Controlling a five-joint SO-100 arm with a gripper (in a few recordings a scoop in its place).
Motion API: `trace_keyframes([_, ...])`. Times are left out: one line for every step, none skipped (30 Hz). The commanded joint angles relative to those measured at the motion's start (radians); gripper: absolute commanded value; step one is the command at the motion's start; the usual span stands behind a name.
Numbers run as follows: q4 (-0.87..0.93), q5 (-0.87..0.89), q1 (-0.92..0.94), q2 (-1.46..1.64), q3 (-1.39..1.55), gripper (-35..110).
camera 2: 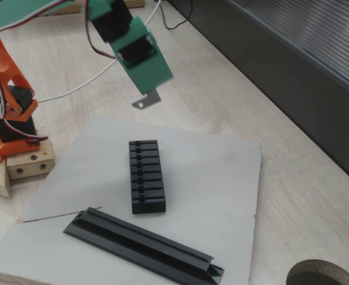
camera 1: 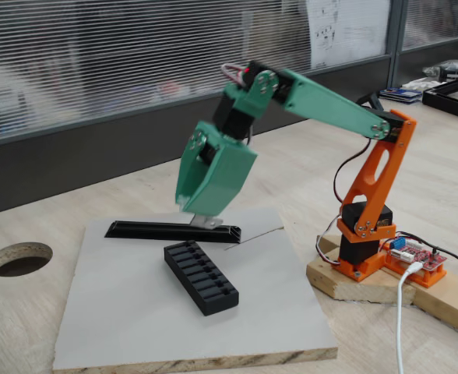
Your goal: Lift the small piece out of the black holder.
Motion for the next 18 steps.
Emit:
trace_keyframes([-0.002,0.025,0.000,0.143,-0.020,2])
trace_keyframes([-0.002,0.025,0.000,0.169,-0.020,2])
trace_keyframes([-0.002,0.025,0.000,0.190,-0.020,2])
trace_keyframes([0.000,0.025,0.000,0.210,-0.020,2])
trace_keyframes([0.000,0.025,0.000,0.227,-0.020,2])
trace_keyframes([0.000,0.025,0.000,0.239,-0.020,2])
trace_keyframes([0.000,0.025,0.000,0.252,-0.020,2])
trace_keyframes([0.000,0.025,0.000,0.265,-0.020,2])
trace_keyframes([0.000,0.025,0.000,0.279,-0.020,2])
trace_keyframes([0.000,0.025,0.000,0.298,-0.020,2])
trace_keyframes([0.002,0.025,0.000,0.314,-0.020,2])
trace_keyframes([0.002,0.025,0.000,0.331,-0.018,2])
trace_keyframes([0.002,0.020,0.000,0.345,-0.018,2])
trace_keyframes([0.000,0.018,0.000,0.354,-0.018,2])
trace_keyframes([0.000,0.018,0.000,0.362,-0.018,2])
trace_keyframes([0.000,0.021,0.000,0.370,-0.018,2])
trace_keyframes([0.000,0.023,0.000,0.377,-0.018,2])
trace_keyframes([0.003,0.023,0.000,0.385,-0.018,2])
